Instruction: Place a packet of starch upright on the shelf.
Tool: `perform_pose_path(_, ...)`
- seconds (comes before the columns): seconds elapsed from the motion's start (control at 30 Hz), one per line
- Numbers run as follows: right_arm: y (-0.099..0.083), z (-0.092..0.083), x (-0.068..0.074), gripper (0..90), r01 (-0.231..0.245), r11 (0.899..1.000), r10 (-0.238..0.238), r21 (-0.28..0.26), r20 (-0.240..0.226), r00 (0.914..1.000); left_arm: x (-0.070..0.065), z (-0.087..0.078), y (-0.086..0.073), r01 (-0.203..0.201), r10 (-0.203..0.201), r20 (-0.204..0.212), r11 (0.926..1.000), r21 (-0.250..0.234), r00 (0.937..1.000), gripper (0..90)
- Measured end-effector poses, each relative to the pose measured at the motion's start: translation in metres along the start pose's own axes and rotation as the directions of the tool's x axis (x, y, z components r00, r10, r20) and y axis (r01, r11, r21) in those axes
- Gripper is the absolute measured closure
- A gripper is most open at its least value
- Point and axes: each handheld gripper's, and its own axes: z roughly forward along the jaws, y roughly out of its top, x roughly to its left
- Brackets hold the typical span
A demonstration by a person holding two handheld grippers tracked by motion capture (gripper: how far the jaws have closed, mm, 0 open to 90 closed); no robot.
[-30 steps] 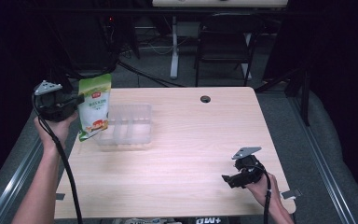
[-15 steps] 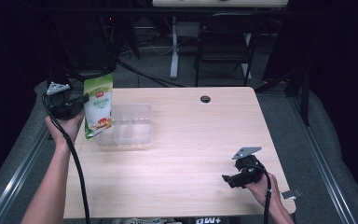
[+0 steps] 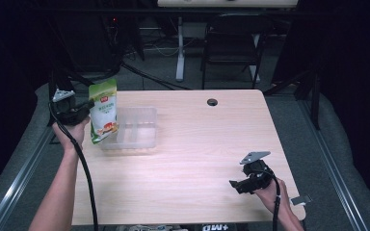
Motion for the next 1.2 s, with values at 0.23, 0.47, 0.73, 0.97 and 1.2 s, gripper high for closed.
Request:
perform_pose_path(0.23, 0.000, 0.000, 0.000, 13.8, 0.000, 1.000, 0.000, 0.001, -0.001, 1.0000, 0.003, 0.007, -0.011, 0.002, -0.002, -0.003, 0.9995, 0.030, 1.0000, 90.0)
perform_pose_path(0.47, 0.000, 0.001, 0.000, 13.8, 0.000, 1.000, 0.000, 0.001, -0.001, 1.0000, 0.006, 0.004, -0.012, -0.021, 0.022, -0.015, 0.9978, 0.063, 0.9996, 89.2)
perform_pose_path(0.73, 0.000, 0.001, 0.000, 13.8, 0.002, 1.000, -0.002, 0.004, 0.002, 1.0000, 0.012, 0.012, -0.003, -0.034, 0.037, -0.016, 0.9873, 0.155, 0.9992, 61.0)
perform_pose_path(0.97, 0.000, 0.002, 0.000, 13.8, 0.000, 1.000, 0.000, 0.006, -0.003, 1.0000, 0.014, 0.024, 0.010, -0.022, 0.027, -0.027, 0.9809, 0.194, 0.9993, 41.5)
perform_pose_path(1.2, 0.000, 0.001, 0.000, 13.8, 0.002, 1.000, -0.002, 0.006, -0.003, 1.0000, 0.008, 0.039, 0.017, -0.062, 0.068, -0.014, 0.9628, 0.263, 0.9976, 50.2)
